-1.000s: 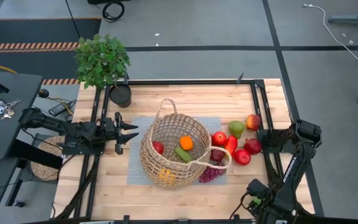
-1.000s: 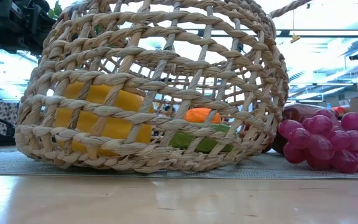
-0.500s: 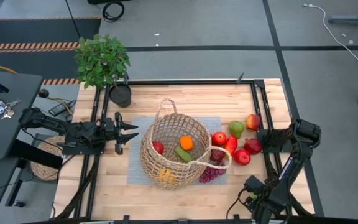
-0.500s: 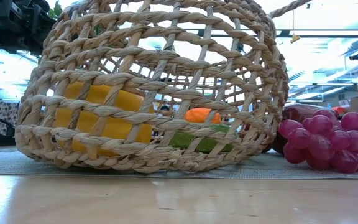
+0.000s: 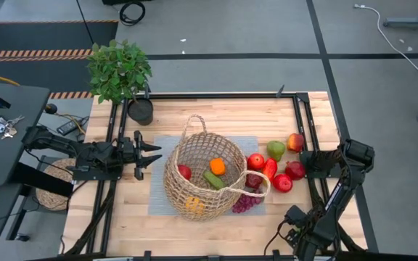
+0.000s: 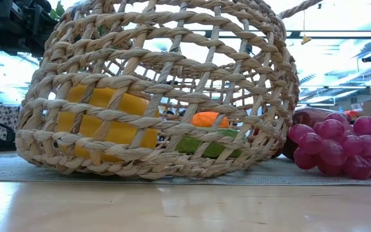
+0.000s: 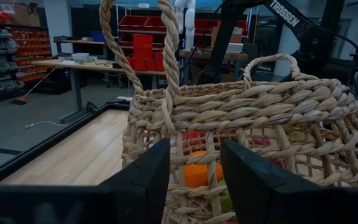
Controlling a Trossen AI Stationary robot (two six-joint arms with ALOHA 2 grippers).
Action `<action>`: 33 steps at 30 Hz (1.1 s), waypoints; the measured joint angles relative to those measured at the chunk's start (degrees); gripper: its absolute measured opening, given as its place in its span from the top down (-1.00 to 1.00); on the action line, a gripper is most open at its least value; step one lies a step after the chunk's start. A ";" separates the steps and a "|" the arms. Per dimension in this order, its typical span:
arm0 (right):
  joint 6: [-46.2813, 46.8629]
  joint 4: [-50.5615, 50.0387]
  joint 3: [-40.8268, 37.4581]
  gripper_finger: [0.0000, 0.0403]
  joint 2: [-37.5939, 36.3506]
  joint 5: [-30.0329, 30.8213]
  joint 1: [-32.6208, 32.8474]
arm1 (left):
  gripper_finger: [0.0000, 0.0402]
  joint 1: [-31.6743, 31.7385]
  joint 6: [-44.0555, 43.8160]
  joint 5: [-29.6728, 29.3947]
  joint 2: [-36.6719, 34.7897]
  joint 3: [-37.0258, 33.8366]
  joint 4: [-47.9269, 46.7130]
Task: Build produce basket
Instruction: Put the green apple into the basket
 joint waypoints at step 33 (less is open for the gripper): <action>-50.27 -1.47 37.13 -0.60 -0.07 45.56 -12.08 | 0.28 0.00 0.00 0.00 0.01 -0.01 0.00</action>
